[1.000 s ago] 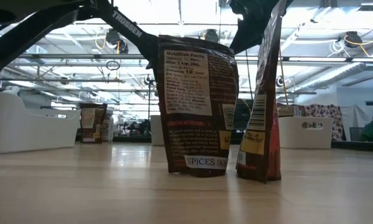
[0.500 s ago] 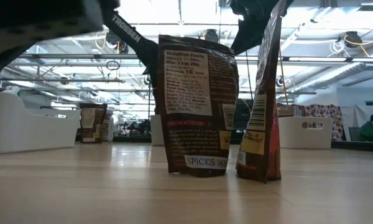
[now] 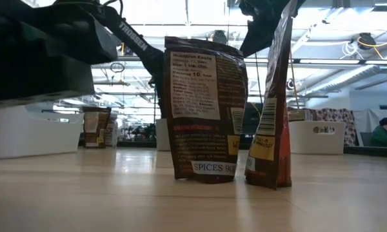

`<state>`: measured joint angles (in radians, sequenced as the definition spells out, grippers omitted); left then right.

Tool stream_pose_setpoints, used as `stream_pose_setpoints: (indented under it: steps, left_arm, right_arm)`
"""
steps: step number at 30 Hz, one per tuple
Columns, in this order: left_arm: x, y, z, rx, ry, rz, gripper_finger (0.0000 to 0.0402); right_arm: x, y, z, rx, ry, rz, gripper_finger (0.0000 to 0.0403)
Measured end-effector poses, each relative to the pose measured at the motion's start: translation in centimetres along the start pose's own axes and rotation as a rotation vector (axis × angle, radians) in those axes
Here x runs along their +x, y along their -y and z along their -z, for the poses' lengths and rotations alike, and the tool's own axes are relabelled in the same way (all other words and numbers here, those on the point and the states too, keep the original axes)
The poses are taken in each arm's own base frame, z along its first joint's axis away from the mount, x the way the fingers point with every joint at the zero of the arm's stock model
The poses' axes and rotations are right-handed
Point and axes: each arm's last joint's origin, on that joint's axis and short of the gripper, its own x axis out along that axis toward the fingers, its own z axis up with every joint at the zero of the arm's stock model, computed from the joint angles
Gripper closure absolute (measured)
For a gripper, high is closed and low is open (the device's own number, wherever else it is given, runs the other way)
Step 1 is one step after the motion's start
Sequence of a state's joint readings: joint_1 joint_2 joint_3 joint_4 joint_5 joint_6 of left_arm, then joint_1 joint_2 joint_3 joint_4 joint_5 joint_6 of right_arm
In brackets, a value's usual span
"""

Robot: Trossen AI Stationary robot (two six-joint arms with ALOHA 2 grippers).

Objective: Sort spices by type
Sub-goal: Put the orange spice pack into the gray bin

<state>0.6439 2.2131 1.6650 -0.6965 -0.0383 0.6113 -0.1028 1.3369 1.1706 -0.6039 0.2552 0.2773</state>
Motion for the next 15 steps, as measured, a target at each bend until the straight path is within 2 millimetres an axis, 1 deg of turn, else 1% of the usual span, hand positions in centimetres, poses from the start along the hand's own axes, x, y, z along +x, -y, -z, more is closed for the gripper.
stream_pose_setpoints:
  steps: [4,7,10,15]
  left_arm:
    - [0.03,0.26,0.15,0.025,0.011,0.063,0.0072]
    - [0.07,0.35,0.12,0.024,0.017,0.076,0.0086]
    - [0.10,0.41,0.15,0.024,0.016,0.081,0.0117]
    - [0.16,0.51,0.17,0.025,0.012,0.087,0.0189]
  right_arm:
    - [0.00,0.00,0.00,0.003,0.000,-0.001,0.0403]
    - [0.00,0.00,0.00,0.003,0.000,-0.001,0.0403]
    - [0.00,-0.01,0.00,0.003,0.000,-0.002,0.0403]
    - [0.00,-0.01,0.00,0.003,0.000,-0.002,0.0403]
